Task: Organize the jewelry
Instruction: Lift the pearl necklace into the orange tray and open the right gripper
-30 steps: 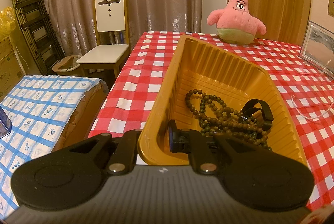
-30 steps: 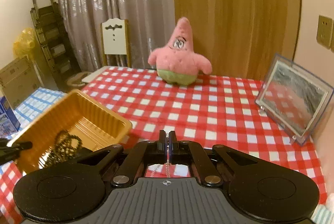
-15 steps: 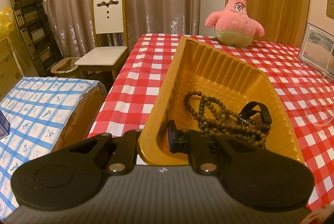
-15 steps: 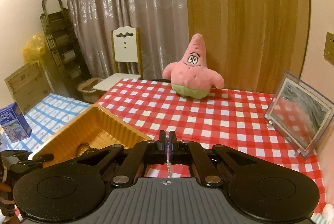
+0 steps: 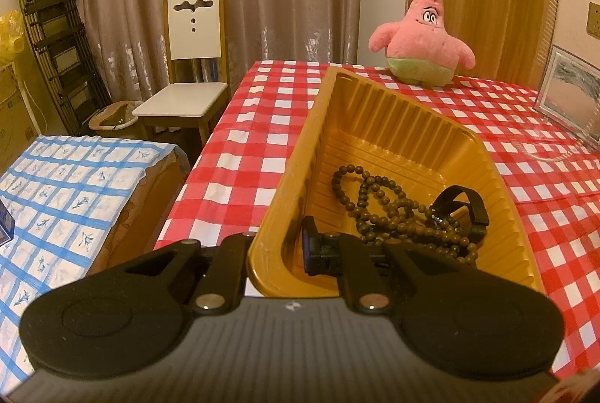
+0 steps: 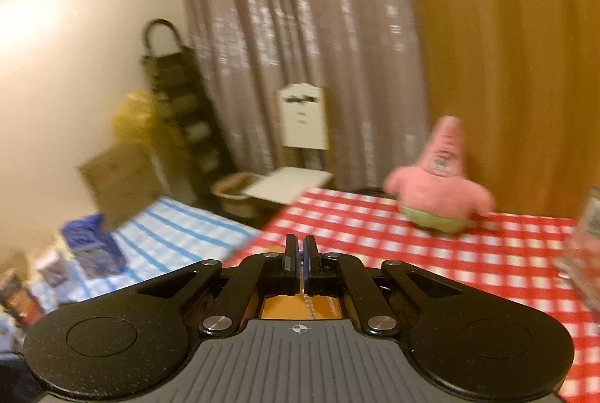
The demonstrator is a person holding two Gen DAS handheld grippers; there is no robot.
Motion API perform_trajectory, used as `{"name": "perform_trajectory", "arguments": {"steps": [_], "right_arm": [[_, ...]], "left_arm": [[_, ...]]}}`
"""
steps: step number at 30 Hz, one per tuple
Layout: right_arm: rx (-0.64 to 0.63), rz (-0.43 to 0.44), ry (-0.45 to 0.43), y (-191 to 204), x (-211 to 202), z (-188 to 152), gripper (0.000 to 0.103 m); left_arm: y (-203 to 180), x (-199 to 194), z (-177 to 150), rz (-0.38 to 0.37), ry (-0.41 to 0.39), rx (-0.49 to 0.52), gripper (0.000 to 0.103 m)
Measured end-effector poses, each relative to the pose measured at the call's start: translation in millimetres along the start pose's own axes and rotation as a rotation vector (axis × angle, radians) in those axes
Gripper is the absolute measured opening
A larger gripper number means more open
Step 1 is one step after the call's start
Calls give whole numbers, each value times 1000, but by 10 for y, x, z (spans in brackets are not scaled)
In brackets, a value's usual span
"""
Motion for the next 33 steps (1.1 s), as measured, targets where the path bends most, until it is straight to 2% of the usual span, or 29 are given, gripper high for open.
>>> {"name": "perform_trajectory", "arguments": {"steps": [6, 10, 12, 17, 24, 27, 30, 32, 33], "right_arm": [[23, 163, 17, 371, 363, 100, 1], [91, 263, 62, 512, 660, -1, 1], [139, 280, 107, 504, 844, -107, 1], [225, 230, 244, 312, 1375, -536, 1], [234, 155, 343, 112, 1662, -896, 2], [221, 157, 329, 123, 1663, -899, 2], [179, 180, 238, 241, 1575, -844, 2], [146, 135, 220, 249, 1533, -841, 2], [124, 100, 245, 244, 1564, -860, 7]], "left_arm": [[3, 6, 19, -5, -1, -7, 10], [6, 10, 22, -8, -1, -11, 10], [5, 15, 28, -10, 0, -13, 10], [11, 23, 36, -15, 1, -15, 10], [13, 19, 39, -20, 3, -12, 10], [13, 18, 40, -19, 2, -11, 10], [14, 26, 38, -20, 2, -11, 10], [9, 28, 35, -21, 3, -11, 10], [8, 29, 30, -21, 3, -11, 10]]}}
Point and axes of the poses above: each gripper's, at about its wrist camera, not at the fingertips, and x roughly the way its jaws point, y to its left, z to its top, the point moved 3 cm from there along x, roughly the way its jaws point, and after that the axes turned 6 degrees about y, right-handed, at the moved point
